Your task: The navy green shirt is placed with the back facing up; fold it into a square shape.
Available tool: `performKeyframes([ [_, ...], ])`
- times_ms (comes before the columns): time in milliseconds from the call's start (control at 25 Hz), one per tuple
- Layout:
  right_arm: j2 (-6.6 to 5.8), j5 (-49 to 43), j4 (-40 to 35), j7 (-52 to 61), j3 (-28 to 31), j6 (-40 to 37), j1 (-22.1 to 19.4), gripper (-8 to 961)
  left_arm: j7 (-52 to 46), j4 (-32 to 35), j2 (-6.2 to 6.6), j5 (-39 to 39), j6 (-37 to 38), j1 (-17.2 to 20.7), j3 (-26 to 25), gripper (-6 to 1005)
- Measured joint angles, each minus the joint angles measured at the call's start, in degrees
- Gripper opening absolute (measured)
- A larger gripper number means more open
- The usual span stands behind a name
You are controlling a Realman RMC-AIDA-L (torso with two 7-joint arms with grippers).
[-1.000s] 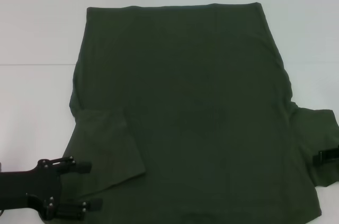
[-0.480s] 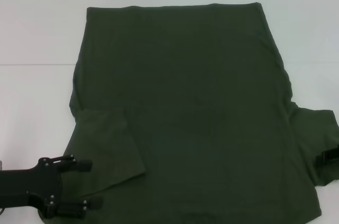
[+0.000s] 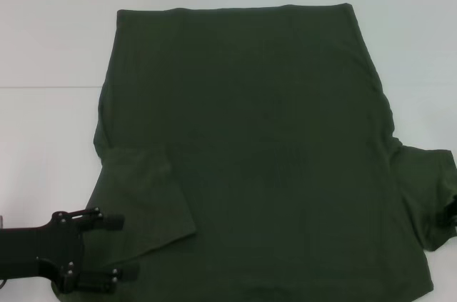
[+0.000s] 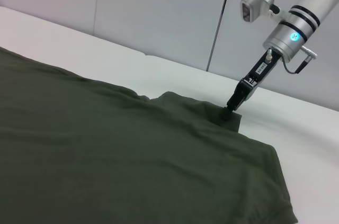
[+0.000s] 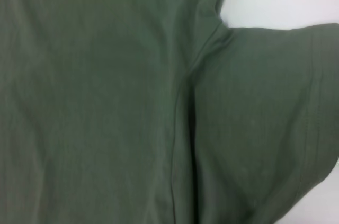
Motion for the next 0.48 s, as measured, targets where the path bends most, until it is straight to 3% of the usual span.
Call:
performKeyframes([
  [40, -0.01, -0.1, -0.1, 0.0, 0.0, 0.0, 0.0, 343, 0.0, 0.0, 0.00, 0.0, 0.0, 0.0, 0.0, 937],
  [160, -0.05, -0.1, -1.2, -0.1, 0.0, 0.1, -0.1, 132, 0.0, 0.0, 0.00, 0.0, -0.2, -0.1, 0.0, 936],
  [360, 0.06, -0.1, -3.4, -0.1, 0.0, -0.1, -0.6, 21, 0.0, 0.0, 0.00, 0.0, -0.5, -0.1, 0.0, 936],
  [480, 0.03, 0.0, -4.2, -0.1, 0.0, -0.2, -0.9, 21, 0.0, 0.0, 0.00, 0.0, -0.6, -0.1, 0.0, 936],
])
